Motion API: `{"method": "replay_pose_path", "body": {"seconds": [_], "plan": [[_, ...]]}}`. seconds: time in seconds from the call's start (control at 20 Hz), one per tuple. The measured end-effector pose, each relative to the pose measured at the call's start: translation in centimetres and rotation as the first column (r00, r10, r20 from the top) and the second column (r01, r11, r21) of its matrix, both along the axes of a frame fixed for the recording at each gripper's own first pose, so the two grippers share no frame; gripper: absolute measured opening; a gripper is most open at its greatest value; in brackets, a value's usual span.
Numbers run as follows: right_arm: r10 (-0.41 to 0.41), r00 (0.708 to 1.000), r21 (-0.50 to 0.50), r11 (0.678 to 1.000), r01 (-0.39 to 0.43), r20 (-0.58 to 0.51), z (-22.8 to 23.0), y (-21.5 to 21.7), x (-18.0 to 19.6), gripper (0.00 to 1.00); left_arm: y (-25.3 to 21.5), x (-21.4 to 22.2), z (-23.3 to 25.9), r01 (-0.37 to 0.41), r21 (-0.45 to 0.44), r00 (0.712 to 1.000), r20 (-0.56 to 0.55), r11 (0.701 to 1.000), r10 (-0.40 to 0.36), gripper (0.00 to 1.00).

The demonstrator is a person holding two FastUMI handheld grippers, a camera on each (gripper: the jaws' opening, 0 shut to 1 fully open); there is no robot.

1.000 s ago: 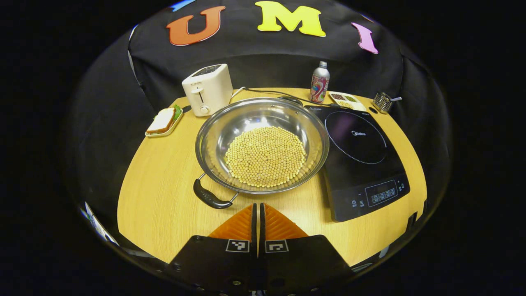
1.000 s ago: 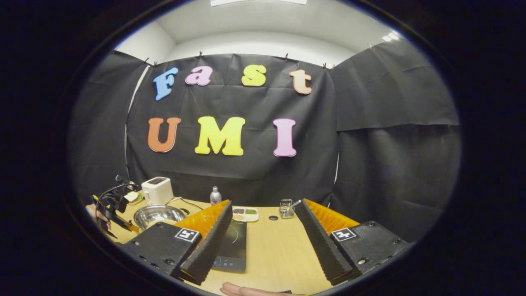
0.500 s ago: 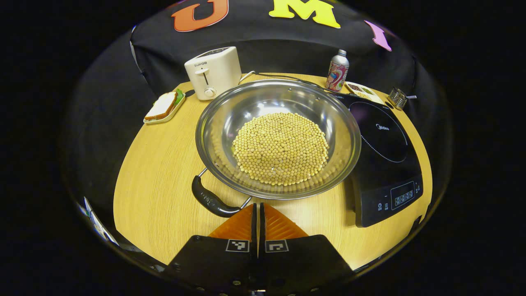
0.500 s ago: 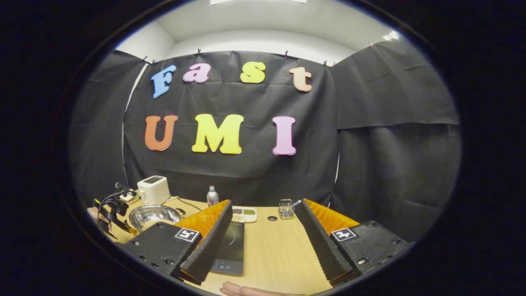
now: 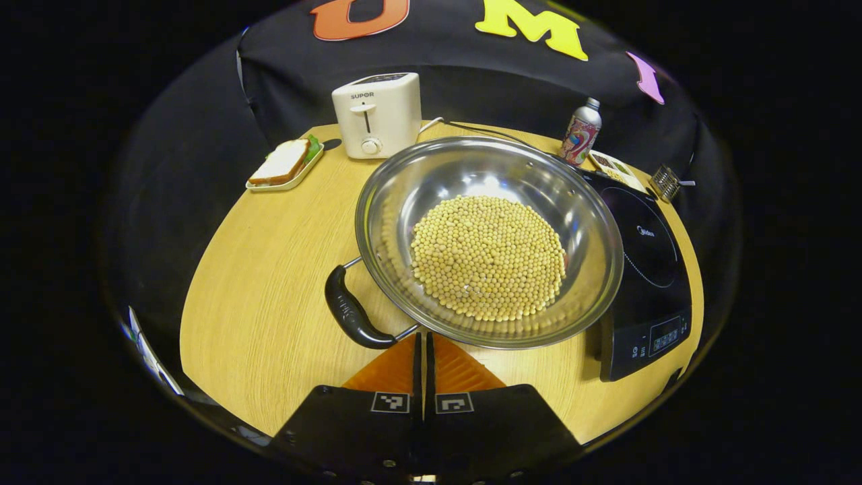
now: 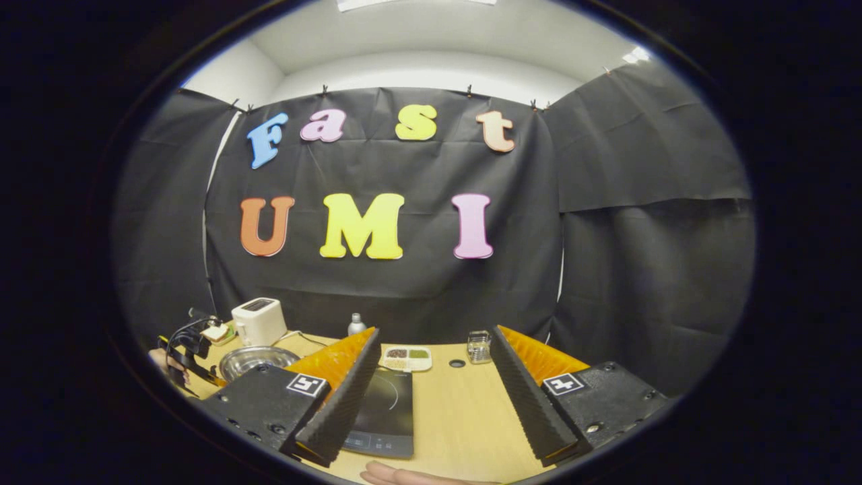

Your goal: First push the handle of the pot to place it horizontally, then grasp the pot with both hands and set it on the induction cooktop.

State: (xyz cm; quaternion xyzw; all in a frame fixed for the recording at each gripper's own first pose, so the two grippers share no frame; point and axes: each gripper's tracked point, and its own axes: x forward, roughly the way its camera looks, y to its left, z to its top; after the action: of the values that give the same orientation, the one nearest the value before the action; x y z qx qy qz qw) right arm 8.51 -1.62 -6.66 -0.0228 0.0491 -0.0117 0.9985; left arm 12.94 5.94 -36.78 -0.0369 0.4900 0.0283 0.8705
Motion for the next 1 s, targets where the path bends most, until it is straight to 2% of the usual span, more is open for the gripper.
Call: {"method": "replay_pose_path", "body": {"seconds": [0.05,0.1,0.15,0.2,0.25,0.35,0.4,0.45,0.65,0.7,0.75,0.95,1.0], "plan": [[-0.003,1.0,-0.005,1.0,0.003,0.007,0.1,0.2,0.1,0.98,0.8,0.0,-0.1,-0.011,0.027,1.0,-0.004,1.0,0.011,0.1],[-0.001,1.0,-0.008,1.0,0.001,0.012,0.4,0.5,0.2,0.98,1.6,0.0,-0.3,-0.021,0.048,1.0,-0.008,0.999,0.021,0.0],[0.006,1.0,-0.009,1.0,-0.006,0.014,0.6,1.0,0.3,1.0,2.0,0.3,-0.6,-0.03,0.048,0.999,-0.011,0.998,0.03,0.0],[0.017,1.0,-0.005,1.0,-0.017,0.014,0.8,1.5,0.4,1.0,2.1,0.2,-0.8,-0.038,0.027,0.999,-0.014,0.999,0.038,0.1],[0.029,0.999,0.0,1.0,-0.029,0.018,1.1,2.0,0.7,0.99,2.1,0.3,-0.8,-0.035,0.004,0.999,-0.013,0.999,0.035,0.0],[0.043,0.999,-0.005,0.999,-0.043,0.025,1.4,2.7,1.1,1.0,2.2,0.5,-0.7,-0.029,-0.021,0.999,-0.013,0.999,0.029,0.0],[0.043,0.999,-0.011,0.999,-0.043,0.031,1.6,2.9,1.5,0.99,2.6,0.6,-0.7,-0.026,-0.018,1.0,-0.012,1.0,0.026,0.1],[0.045,0.998,-0.016,0.999,-0.044,0.036,1.8,3.1,1.8,1.0,2.9,1.0,-0.6,-0.03,-0.016,1.0,-0.009,0.999,0.03,0.0],[0.068,0.996,-0.008,0.998,-0.068,0.05,2.1,4.9,2.9,0.99,4.2,1.9,-0.6,-0.066,-0.014,0.998,-0.004,0.998,0.066,0.0],[0.072,0.996,-0.005,0.997,-0.071,0.055,2.1,5.2,3.1,1.0,4.6,2.2,-0.7,-0.072,-0.011,0.997,0.0,0.997,0.072,0.1],[0.068,0.996,-0.002,0.998,-0.067,0.061,2.0,5.4,3.3,1.0,4.8,2.5,-0.7,-0.076,-0.01,0.997,0.001,0.997,0.076,0.0],[0.062,0.996,0.025,0.998,-0.064,0.07,1.8,5.8,3.9,0.99,6.0,3.8,-0.7,-0.075,-0.009,0.997,-0.006,0.997,0.075,0.0],[0.061,0.995,0.029,0.998,-0.064,0.073,1.7,5.9,4.2,0.99,6.4,4.3,-0.8,-0.077,-0.008,0.997,-0.008,0.997,0.077,0.1]]}}
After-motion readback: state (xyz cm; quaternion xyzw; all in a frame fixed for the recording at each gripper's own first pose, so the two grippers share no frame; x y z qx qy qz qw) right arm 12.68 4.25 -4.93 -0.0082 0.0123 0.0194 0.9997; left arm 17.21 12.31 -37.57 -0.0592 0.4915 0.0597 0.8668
